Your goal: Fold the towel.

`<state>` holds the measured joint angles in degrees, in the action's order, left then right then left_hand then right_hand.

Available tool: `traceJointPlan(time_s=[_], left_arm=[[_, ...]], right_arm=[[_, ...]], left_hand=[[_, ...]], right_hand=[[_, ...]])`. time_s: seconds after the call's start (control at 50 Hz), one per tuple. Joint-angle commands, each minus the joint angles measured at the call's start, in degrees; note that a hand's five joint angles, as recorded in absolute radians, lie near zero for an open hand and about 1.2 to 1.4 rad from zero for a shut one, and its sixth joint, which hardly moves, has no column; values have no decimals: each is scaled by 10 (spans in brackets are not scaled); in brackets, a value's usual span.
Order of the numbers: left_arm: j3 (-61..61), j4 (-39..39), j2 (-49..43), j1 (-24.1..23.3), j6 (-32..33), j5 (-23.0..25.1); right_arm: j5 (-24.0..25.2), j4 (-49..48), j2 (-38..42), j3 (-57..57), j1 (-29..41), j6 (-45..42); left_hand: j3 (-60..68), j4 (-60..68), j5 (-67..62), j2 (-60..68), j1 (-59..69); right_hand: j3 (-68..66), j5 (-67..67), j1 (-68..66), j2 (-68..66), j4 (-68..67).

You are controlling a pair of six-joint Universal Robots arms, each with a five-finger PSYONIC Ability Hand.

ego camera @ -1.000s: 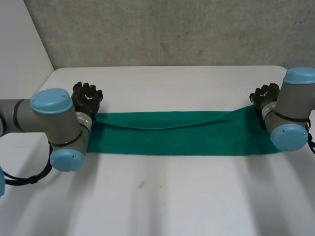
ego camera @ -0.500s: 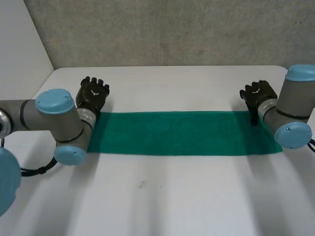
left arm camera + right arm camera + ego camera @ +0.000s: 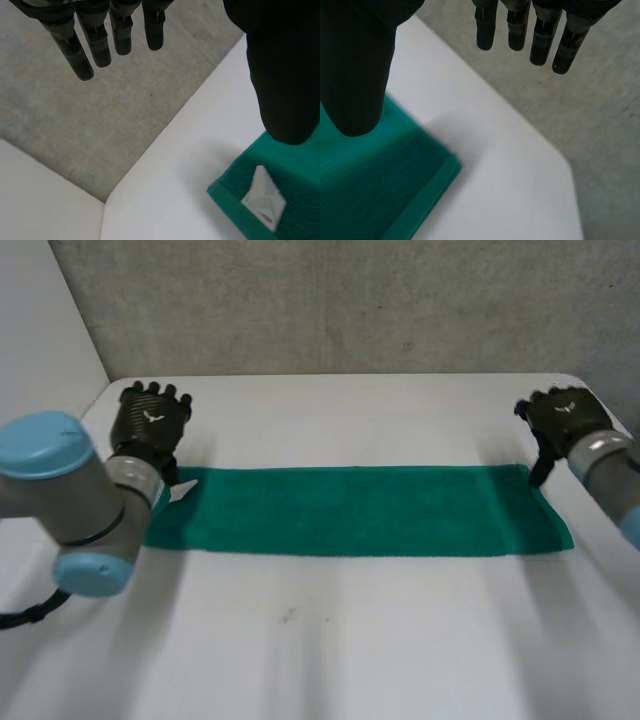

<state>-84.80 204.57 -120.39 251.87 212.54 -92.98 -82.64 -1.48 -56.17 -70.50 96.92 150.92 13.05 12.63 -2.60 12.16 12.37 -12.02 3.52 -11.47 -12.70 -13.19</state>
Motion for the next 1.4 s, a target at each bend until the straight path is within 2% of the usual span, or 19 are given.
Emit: traceJointPlan(time_s=[0.02, 0.16, 0.42, 0.44, 0.5, 0.52, 0.6, 0.62, 0.7, 0.78, 0.88, 0.98, 1.0, 1.06, 1.16, 1.2, 1.3, 1.38, 1.4], left_arm=[[-100, 0, 76, 16, -82, 4], [-143, 1, 79, 18, -94, 4], [-154, 1, 78, 16, -95, 4], [-156, 1, 78, 16, -95, 4], [-157, 1, 78, 14, -95, 4], [-157, 2, 78, 14, -95, 4], [-160, 1, 78, 13, -95, 3], [-162, 1, 78, 13, -95, 3], [-164, 1, 81, 14, -95, 3], [-165, 0, 93, 17, -96, 3], [-171, -1, 98, 16, -96, 3], [-179, -1, 108, 14, -96, 3], [-179, -1, 109, 13, -96, 3], [-179, -1, 111, 12, -96, 2], [-185, -1, 120, 10, -96, 3], [-186, -1, 121, 10, -96, 3], [-186, -1, 121, 3, -96, 2], [-186, -1, 120, -10, -96, 2], [-186, 0, 120, -14, -96, 2]], right_arm=[[62, 109, -46, -89, -55, -4], [85, 83, -42, -117, -77, -10], [94, 44, 40, -105, -95, -12], [93, 41, 42, -104, -96, -12], [87, 37, 48, -99, -103, -12], [85, 35, 48, -98, -107, -12], [58, 17, 47, -99, -129, -11], [19, -3, 35, -98, -143, -12], [-20, -24, 8, -97, -161, -37], [-26, -23, -5, -89, -190, -112], [-24, -23, -9, -71, -188, -188], [-13, -24, -37, -47, -82, -181], [-1, -23, -40, -39, -41, -175], [25, -22, -46, -32, 15, -173], [104, -27, -41, -17, 151, -180], [119, -27, -35, -8, 184, -181], [149, -25, 54, 35, 279, -190], [146, -12, 116, 63, 320, -212], [146, -9, 126, 64, 324, -218]], left_hand=[[-20, -16, 15, -11, -13], [-20, -16, 15, -11, -13], [-20, -16, 15, -11, -13], [-20, -16, 15, -11, -13], [-20, -16, 15, -11, -13], [-20, -16, 15, -11, -13], [-20, -16, 15, -11, -13], [-20, -16, 15, -11, -13], [-18, -14, 14, -9, -12], [-18, -14, 14, -9, -11], [-18, -14, 14, -9, -11], [-18, -14, 14, -9, -11], [-18, -14, 14, -9, -11], [-18, -14, 14, -9, -11], [-18, -14, 14, -9, -11], [-18, -14, 14, -9, -11], [-18, -14, 14, -9, -11], [-18, -14, 14, -9, -11], [-18, -14, 14, -9, -11]], right_hand=[[-26, 11, -31, -19, -14], [-123, 108, -129, -117, -112], [-240, 225, -245, -233, -228], [-270, 255, -275, -263, -258], [-620, 605, -626, -613, -608], [-679, 664, -685, -672, -668], [-680, 665, -685, -673, -668], [-680, 665, -685, -673, -668], [-680, 665, -685, -673, -668], [-680, 665, -685, -673, -668], [-680, 665, -685, -673, -668], [-680, 665, -685, -673, -668], [-680, 665, -685, -673, -668], [-680, 665, -685, -673, -668], [-680, 665, -685, -673, -668], [-680, 665, -685, -673, -668], [-680, 665, -685, -673, -668], [-677, 662, -683, -670, -665], [-612, 597, -618, -605, -600]])
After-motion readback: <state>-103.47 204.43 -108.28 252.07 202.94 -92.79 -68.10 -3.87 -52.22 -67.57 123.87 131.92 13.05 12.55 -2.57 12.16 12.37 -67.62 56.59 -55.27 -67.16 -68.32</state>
